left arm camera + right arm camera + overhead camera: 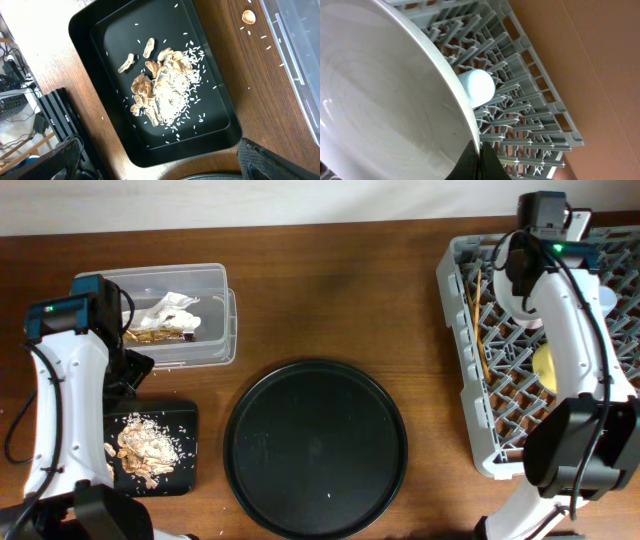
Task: Sort waste into correct bins and load items into the dishwasher rack
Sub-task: 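Release the plate and pull the right gripper back out of the rack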
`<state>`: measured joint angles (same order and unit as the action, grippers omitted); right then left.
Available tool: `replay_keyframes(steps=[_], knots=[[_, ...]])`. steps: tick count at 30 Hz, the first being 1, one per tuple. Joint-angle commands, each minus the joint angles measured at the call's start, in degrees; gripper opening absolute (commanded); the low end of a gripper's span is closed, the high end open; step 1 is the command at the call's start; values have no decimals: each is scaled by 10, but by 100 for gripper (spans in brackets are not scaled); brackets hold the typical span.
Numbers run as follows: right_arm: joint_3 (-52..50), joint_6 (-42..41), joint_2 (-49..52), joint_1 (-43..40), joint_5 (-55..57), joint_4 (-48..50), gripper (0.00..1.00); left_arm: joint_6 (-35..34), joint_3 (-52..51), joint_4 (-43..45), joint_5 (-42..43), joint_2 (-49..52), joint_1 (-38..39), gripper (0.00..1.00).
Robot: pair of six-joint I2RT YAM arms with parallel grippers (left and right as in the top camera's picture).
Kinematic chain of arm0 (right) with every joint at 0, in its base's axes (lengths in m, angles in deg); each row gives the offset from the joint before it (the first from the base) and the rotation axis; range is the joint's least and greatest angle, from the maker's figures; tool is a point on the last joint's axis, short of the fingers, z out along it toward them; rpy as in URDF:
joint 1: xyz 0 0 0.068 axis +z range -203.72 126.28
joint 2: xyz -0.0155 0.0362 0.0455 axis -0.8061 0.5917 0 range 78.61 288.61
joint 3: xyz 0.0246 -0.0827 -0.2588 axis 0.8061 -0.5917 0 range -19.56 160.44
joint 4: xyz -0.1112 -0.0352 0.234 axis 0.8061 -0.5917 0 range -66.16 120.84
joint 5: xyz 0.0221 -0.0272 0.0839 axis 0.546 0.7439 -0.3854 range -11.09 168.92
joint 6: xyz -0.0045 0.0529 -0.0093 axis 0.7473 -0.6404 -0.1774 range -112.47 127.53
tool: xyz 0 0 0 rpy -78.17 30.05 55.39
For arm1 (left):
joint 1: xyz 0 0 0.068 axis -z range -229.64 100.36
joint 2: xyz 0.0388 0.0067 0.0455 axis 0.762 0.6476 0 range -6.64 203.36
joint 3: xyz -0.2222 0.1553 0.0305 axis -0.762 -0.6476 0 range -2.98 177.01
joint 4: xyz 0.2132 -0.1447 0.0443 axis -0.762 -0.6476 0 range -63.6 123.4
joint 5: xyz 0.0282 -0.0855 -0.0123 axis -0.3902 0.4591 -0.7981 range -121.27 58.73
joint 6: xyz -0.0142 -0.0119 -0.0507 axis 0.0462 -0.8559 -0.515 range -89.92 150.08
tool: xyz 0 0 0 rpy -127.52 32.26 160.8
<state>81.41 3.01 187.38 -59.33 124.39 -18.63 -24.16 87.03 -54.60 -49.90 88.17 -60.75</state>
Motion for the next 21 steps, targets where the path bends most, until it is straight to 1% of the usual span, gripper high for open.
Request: replay_keyframes(steps=[1,6,7,8,9,10,11,12,13,14,16,18,20,21], knots=[[-2,-2,4,19,2,-3,4,-2,10,-1,-2,-12,-2,99],[-17,-5,4,21,-1,-10,4,-2,10,-1,-2,-12,-2,99],[-17,-7,3,23,-3,-11,7,-2,10,-1,-2,-12,-2,99],[-17,-7,3,26,-6,-12,13,-2,10,-1,-2,-12,-2,99],[-17,-8,1,31,-13,-13,35,-2,10,-1,-2,-12,-2,99],[-17,-9,-1,35,-16,-16,51,-2,10,-1,-2,-12,-2,99],[-17,-20,-5,42,-14,-18,73,-2,10,-1,-2,-12,-2,99],[-17,-24,-10,46,-15,-19,84,-2,10,-1,-2,-12,-2,99],[-16,-33,-18,51,-15,-22,92,-2,10,-1,-2,-12,-2,99],[-16,-43,-29,57,-15,-24,97,-2,10,-1,-2,-12,-2,99],[-16,-86,-65,71,-19,-40,99,-2,10,-1,-2,-12,-2,99],[-16,-108,-98,79,-46,-59,99,-2,10,-1,-2,-12,-2,99],[-16,-143,-142,82,-91,-87,99,-2,10,-1,-2,-12,-2,99],[-16,-174,-172,82,-132,-110,99,-2,10,-1,-2,-12,-2,99]])
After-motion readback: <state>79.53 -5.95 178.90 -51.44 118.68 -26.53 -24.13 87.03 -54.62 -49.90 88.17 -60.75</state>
